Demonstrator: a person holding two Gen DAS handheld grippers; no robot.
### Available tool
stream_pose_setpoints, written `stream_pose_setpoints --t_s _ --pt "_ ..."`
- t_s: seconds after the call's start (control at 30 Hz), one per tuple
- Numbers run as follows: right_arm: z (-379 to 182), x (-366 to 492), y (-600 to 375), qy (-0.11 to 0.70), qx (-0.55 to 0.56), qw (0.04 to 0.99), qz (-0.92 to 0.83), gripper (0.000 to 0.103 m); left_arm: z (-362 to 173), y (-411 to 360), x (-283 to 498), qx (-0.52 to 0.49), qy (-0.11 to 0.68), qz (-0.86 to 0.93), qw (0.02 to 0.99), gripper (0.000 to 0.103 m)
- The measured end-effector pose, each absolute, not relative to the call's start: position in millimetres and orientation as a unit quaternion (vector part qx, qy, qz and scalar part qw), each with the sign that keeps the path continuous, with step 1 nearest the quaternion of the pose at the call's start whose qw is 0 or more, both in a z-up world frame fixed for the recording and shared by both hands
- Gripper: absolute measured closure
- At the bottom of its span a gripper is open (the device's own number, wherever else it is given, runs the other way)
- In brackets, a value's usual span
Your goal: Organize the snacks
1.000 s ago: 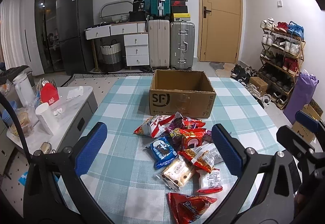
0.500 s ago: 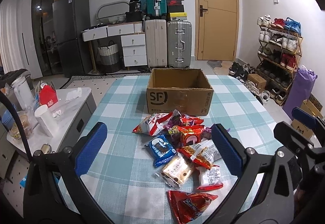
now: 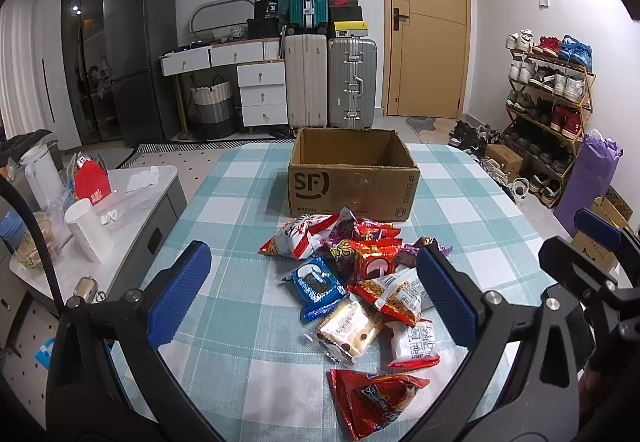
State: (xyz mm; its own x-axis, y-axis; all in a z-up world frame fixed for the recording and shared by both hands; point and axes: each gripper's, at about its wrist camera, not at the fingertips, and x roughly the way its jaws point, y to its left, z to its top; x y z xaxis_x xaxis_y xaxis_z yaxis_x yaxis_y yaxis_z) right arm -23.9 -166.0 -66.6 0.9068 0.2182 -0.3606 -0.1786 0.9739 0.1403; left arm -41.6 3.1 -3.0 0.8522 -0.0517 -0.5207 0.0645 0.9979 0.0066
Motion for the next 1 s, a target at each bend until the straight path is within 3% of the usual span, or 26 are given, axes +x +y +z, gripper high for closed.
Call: stream_pose_setpoints --t_s 0.27,0.7,1.0 --pt "-75.6 -21.7 -165.4 0.202 0.052 0.973 0.102 0.0 -34.6 10.8 -40.2 -0.003 0.302 -0.08 0.95 0.001" --pt "-105.8 -12.6 -169.9 0.232 0.05 0.966 0.104 0.0 -129.0 -1.5 -34.2 -0.006 0.378 -0.185 0.907 0.001" --pt "-115.9 -8.2 -171.6 0.239 0.047 0.964 0.104 0.0 -152.5 -22.8 -27.5 -0.016 0.411 -0.211 0.887 0.002"
